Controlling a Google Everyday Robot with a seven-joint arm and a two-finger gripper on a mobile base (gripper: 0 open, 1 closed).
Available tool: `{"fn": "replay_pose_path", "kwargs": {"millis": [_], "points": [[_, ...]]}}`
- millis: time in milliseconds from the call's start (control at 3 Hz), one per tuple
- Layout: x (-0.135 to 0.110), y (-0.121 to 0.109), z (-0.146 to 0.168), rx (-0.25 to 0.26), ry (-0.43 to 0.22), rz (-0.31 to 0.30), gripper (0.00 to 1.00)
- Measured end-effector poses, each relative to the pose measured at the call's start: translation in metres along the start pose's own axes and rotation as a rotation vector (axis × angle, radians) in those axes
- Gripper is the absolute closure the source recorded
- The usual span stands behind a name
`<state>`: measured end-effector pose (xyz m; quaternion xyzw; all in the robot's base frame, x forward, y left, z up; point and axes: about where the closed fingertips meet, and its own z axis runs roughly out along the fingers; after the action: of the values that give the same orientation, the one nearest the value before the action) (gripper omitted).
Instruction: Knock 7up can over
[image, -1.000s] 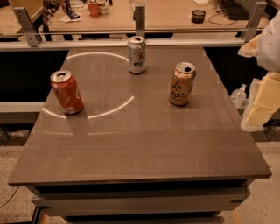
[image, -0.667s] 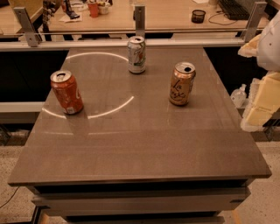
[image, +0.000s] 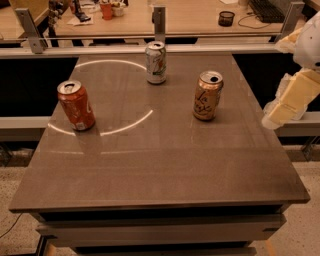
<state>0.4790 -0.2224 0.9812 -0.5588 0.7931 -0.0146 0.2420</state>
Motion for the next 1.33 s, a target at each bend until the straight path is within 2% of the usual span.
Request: {"fn": "replay_pose_path", "kwargs": {"millis": [333, 667, 1000, 1333], "points": [[0.003, -0.028, 0.011, 0.052, -0.110, 0.111, 0.00], [0.016, -0.060, 0.025, 0.092, -0.259, 0.241, 0.00], [0.024, -0.088, 0.035, 0.135, -0.385, 0.308, 0.00], [0.024, -0.116, 0.045, 0.159, -0.496, 0.339, 0.00]]}}
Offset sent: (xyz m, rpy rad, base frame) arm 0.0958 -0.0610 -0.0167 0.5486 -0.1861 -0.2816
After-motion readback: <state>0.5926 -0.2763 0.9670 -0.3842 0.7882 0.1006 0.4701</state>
